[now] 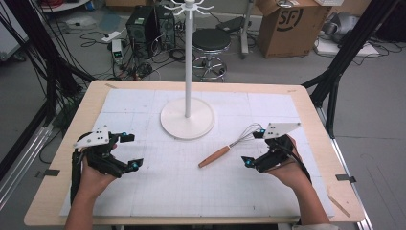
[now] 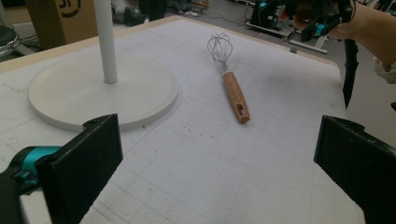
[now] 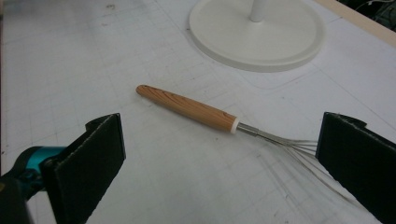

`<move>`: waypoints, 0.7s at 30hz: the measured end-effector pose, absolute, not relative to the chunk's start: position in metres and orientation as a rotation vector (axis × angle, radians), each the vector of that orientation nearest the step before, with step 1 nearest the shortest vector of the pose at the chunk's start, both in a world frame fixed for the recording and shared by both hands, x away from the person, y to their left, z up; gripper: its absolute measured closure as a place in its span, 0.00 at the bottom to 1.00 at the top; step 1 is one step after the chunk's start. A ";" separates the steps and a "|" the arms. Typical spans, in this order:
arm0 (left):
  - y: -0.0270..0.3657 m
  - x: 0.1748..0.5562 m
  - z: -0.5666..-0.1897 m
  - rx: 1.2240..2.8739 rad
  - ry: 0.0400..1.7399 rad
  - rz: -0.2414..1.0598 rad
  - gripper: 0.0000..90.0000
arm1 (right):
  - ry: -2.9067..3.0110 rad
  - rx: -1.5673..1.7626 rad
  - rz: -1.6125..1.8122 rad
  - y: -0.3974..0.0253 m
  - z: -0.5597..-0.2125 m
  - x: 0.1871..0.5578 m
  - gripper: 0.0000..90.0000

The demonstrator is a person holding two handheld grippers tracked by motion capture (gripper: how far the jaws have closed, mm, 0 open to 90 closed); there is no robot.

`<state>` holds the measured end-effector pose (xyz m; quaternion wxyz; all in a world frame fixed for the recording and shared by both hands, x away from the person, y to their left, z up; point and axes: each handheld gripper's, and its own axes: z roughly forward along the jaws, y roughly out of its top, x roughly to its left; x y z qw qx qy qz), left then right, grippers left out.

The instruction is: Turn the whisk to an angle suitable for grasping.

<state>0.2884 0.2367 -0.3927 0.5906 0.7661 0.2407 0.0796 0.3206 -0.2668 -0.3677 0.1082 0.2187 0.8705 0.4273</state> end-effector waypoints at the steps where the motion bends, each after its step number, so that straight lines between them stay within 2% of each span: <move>1: 0.236 0.288 -0.393 1.782 0.561 0.183 0.02 | 2.575 0.650 1.236 -0.263 -0.366 0.323 0.00; 21: 0.234 0.290 -0.393 1.796 0.556 0.177 0.02 | 2.799 0.509 0.870 -0.197 -0.370 0.381 0.02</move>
